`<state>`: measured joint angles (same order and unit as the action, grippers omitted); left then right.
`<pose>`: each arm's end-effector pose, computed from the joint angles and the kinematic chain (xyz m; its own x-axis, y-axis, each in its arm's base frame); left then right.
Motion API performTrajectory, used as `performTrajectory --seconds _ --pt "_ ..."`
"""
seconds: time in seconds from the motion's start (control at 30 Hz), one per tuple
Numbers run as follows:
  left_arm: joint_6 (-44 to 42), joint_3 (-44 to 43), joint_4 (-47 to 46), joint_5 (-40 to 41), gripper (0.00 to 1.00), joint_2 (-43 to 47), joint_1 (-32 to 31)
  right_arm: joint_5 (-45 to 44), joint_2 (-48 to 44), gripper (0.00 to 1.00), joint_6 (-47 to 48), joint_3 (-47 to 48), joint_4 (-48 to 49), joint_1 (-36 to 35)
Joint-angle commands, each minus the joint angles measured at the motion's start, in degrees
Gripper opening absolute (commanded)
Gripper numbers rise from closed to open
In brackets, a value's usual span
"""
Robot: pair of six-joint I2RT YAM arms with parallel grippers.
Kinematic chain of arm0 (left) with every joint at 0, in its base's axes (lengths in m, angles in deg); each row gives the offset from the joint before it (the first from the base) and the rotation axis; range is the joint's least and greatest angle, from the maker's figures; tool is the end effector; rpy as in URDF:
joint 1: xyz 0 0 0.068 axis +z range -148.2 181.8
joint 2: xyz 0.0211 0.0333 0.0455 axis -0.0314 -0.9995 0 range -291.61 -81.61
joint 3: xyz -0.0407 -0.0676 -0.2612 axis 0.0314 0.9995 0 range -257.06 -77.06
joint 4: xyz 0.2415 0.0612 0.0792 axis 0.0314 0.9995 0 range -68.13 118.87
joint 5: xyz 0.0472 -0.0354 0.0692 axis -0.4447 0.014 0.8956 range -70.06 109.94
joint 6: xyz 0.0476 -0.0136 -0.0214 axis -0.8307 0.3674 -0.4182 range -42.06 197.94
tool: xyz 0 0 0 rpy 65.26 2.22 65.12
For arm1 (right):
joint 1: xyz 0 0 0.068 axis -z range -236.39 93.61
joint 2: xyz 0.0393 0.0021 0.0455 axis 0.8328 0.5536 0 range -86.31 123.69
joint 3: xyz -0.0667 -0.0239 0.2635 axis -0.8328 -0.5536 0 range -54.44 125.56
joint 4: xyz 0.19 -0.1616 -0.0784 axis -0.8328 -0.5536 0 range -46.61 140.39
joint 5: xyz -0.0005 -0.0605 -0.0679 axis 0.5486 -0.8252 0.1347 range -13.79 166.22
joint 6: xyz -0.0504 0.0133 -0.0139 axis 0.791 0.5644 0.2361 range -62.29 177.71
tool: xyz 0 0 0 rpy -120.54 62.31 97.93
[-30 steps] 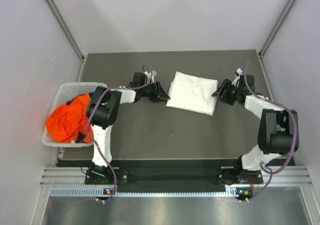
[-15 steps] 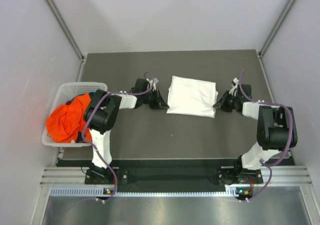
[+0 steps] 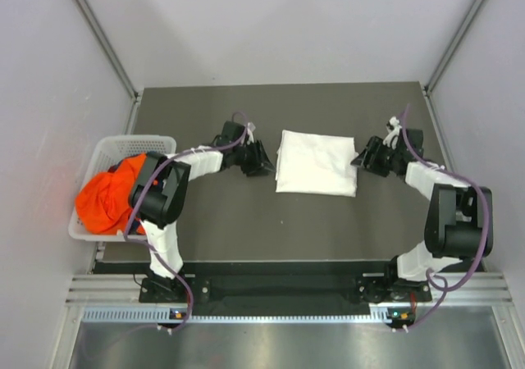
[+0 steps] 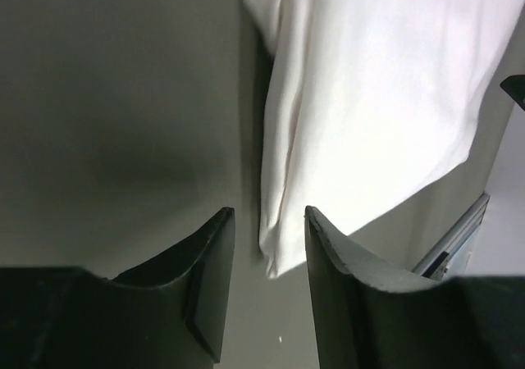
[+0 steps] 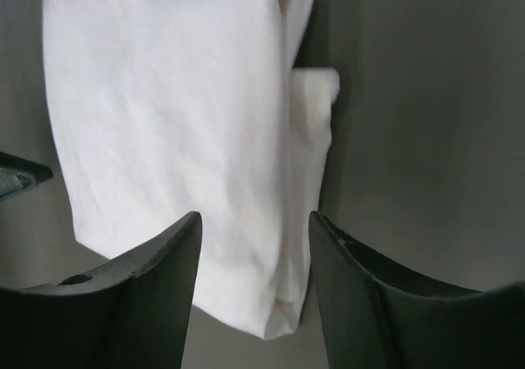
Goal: Fold and stack the t-shirts
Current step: Fold the tshirt
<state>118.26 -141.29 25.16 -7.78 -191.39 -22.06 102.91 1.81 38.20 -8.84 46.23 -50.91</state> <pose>0.3529 -0.1742 0.1495 -0.9379 -0.2115 -0.2751 0.0409 0.7198 -0.6930 0.3052 -0.0132 0.1790 -0.7566 0.3722 -0.5376 0.0329 0.8428 0.5372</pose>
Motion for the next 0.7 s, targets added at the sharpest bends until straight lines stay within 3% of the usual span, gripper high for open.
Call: performTrajectory --seconds 0.0,0.13,0.33,0.67 --pt "-6.3 -10.4 2.7 1.3 0.45 -4.2 2.6 2.3 4.6 0.56 1.8 7.2 1.3 0.7" --pt "-9.4 -24.4 4.7 -2.1 0.45 -12.8 3.9 3.8 11.5 0.62 1.3 12.7 3.7 0.7" --pt "-10.0 -35.5 3.9 -7.3 0.45 -22.6 4.9 8.2 21.5 0.66 0.6 21.3 6.2 0.6" --pt "-6.1 -40.3 -4.6 -13.2 0.42 -29.9 4.8 11.5 29.8 0.66 -2.0 27.4 9.6 0.7"
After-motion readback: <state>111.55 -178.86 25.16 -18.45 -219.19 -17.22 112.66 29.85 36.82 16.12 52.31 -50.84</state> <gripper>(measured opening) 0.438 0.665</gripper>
